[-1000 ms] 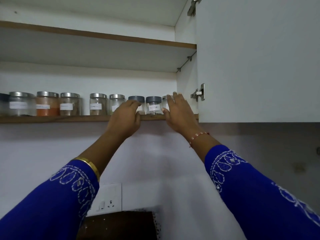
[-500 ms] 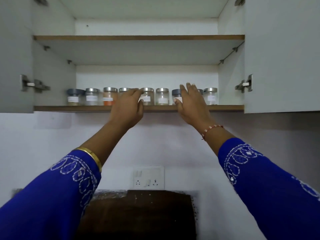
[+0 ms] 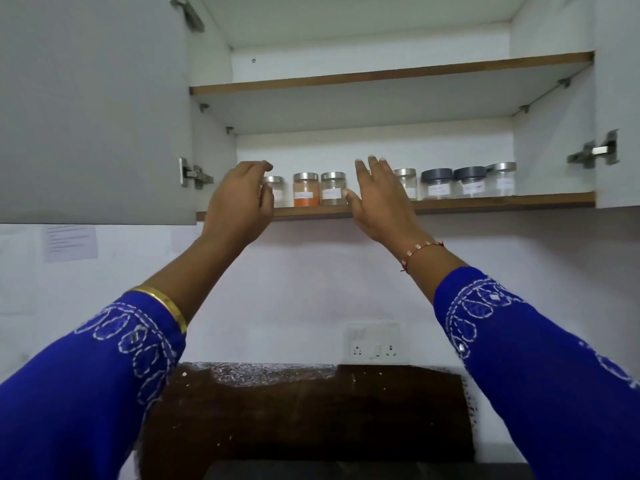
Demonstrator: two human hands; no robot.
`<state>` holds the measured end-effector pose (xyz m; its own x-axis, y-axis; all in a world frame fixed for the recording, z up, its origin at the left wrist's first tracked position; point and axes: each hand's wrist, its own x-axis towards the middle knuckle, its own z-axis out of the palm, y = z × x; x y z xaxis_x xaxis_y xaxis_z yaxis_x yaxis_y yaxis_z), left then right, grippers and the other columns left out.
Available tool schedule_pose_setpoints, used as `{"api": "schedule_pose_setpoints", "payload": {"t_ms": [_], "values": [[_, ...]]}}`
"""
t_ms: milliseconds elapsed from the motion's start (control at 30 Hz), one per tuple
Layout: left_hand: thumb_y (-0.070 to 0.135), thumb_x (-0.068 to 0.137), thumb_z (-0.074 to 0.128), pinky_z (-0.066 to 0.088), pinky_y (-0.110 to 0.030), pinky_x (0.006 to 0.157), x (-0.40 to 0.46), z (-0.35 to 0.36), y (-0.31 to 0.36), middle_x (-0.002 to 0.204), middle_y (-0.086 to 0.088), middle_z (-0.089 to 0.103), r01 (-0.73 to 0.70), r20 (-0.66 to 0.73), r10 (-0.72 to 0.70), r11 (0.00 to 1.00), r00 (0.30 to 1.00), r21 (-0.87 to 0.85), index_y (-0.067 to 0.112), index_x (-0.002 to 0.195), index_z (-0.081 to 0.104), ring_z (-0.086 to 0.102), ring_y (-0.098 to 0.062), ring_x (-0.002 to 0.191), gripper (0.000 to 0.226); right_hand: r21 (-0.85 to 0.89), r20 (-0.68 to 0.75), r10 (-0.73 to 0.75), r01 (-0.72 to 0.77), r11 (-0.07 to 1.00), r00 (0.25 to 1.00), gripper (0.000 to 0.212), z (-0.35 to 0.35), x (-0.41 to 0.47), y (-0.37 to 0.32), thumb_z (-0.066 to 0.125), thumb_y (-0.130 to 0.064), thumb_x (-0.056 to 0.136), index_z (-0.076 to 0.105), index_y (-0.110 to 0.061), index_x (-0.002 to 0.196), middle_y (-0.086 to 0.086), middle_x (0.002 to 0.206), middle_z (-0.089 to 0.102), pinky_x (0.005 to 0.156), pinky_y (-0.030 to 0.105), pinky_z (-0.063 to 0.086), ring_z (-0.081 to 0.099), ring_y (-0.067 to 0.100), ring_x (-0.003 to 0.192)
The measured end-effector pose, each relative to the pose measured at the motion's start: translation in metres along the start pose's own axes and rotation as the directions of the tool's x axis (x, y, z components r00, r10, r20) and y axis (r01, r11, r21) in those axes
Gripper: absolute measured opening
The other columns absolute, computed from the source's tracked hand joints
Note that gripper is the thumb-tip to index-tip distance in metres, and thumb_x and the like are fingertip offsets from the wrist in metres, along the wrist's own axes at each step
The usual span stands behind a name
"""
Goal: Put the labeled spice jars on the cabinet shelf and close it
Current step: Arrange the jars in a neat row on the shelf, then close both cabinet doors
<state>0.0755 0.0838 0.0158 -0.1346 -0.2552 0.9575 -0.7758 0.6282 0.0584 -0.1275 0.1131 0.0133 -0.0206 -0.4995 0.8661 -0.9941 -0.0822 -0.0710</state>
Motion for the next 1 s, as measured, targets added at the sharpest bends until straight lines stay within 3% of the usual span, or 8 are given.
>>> {"api": "schedule_pose_setpoints", "payload": {"t_ms": [300, 667, 900, 1000], "values": [[0.008, 0.09, 0.043, 0.038, -0.028, 0.097, -0.027, -0.054, -0.043, 0.127, -0.012, 0.057, 0.031, -0.073, -0.034, 0.999, 0.997, -0.037, 0.005, 0.124, 0.054, 0.052, -0.027, 0.119, 0.036, 0.091, 0.019, -0.094, 0.092, 0.992, 0.995, 0.058, 0.02, 0.002, -0.097, 0.036, -0.034, 0.099, 0.02, -0.006, 0.147, 0.017, 0.156, 0.016, 0.119, 0.041, 0.013, 0.01, 0.031, 0.146], [0.011, 0.09, 0.041, 0.03, -0.011, 0.093, -0.041, -0.127, -0.057, 0.124, -0.009, 0.059, 0.064, -0.285, -0.056, 0.998, 0.957, 0.021, 0.005, 0.123, 0.055, 0.053, -0.02, 0.117, 0.036, 0.251, -0.107, -0.308, 0.325, 0.912, 0.945, 0.062, 0.022, -0.006, -0.205, 0.036, -0.04, 0.097, 0.02, -0.008, 0.147, 0.016, 0.156, 0.017, 0.118, 0.038, 0.015, 0.011, 0.029, 0.146], [0.009, 0.089, 0.041, 0.034, -0.014, 0.097, -0.049, -0.201, -0.082, 0.121, -0.009, 0.06, 0.033, -0.408, 0.019, 0.992, 0.913, 0.12, 0.004, 0.121, 0.056, 0.054, -0.019, 0.115, 0.036, 0.318, -0.216, -0.438, 0.487, 0.813, 0.873, 0.064, 0.022, -0.018, -0.293, 0.039, -0.041, 0.096, 0.022, -0.006, 0.147, 0.019, 0.154, 0.021, 0.118, 0.04, 0.016, 0.016, 0.032, 0.145], [0.008, 0.089, 0.04, 0.037, -0.024, 0.104, -0.05, -0.229, -0.101, 0.122, -0.009, 0.06, 0.068, -0.486, 0.005, 0.989, 0.874, 0.131, 0.004, 0.122, 0.055, 0.053, -0.019, 0.118, 0.037, 0.351, -0.263, -0.462, 0.531, 0.772, 0.847, 0.071, 0.023, -0.02, -0.334, 0.044, -0.047, 0.093, 0.024, -0.005, 0.146, 0.02, 0.153, 0.024, 0.118, 0.041, 0.02, 0.019, 0.034, 0.144]]}}
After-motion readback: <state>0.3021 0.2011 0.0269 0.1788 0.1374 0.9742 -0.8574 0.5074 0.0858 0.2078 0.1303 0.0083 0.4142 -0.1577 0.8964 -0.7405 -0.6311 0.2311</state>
